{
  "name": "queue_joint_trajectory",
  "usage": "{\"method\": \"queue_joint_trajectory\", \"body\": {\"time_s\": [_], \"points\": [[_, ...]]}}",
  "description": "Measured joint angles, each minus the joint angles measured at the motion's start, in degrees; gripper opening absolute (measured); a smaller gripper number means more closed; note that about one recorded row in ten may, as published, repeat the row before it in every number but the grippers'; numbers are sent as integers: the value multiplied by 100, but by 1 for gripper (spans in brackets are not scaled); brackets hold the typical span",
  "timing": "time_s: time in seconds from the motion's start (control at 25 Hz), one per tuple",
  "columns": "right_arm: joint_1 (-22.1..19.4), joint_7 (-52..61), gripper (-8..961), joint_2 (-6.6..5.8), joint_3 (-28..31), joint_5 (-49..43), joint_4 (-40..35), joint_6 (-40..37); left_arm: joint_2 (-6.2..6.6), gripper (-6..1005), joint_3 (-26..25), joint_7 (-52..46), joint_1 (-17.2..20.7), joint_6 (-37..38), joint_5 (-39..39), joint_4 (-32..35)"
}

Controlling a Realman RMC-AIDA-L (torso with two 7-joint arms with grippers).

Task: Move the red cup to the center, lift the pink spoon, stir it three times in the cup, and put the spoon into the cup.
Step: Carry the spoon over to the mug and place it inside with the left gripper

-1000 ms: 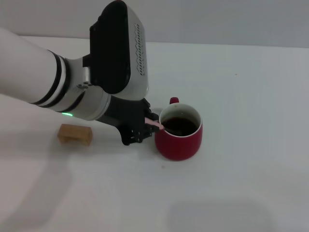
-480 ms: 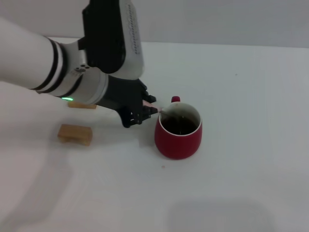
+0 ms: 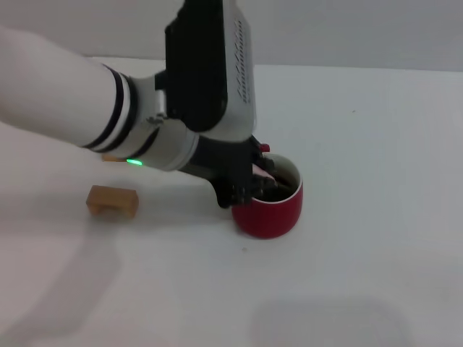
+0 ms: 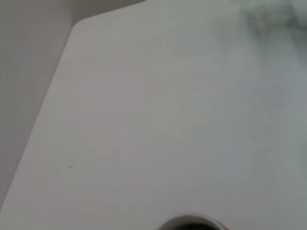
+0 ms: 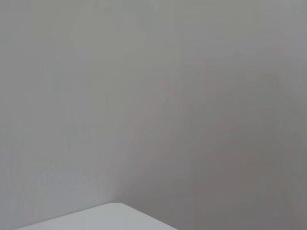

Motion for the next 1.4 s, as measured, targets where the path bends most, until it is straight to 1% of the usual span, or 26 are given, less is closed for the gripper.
{"method": "queue_joint_trajectory", "body": {"time_s": [0.2, 0.36, 0.6, 0.92, 1.0, 1.04, 1.24, 1.4], "points": [[5, 0, -1, 0, -3, -1, 0, 0, 12, 170, 54, -35, 238, -105, 9, -278], [20, 0, -1, 0, -3, -29, 7, -2, 29, 170, -71, -48, 397, -214, 66, -348], [48, 0, -1, 0, -3, -66, 27, -7, 35, 170, -214, -52, 452, -276, 292, -379], [5, 0, 0, 0, -3, -71, 36, -9, 28, 170, -319, -85, 316, -165, 540, -181], [0, 0, 0, 0, -3, -71, 36, -9, 15, 170, -314, -87, 161, -21, 536, -58], [-2, 0, 0, 0, -3, -71, 36, -9, 14, 170, -307, -87, 147, -9, 533, -48], [-26, 0, 0, 4, -12, -71, 35, -9, -3, 170, -138, -87, 16, 134, 368, 14], [-68, 0, 0, 7, -34, -71, 35, -9, -4, 170, 57, -87, -5, 158, 138, -39]]}}
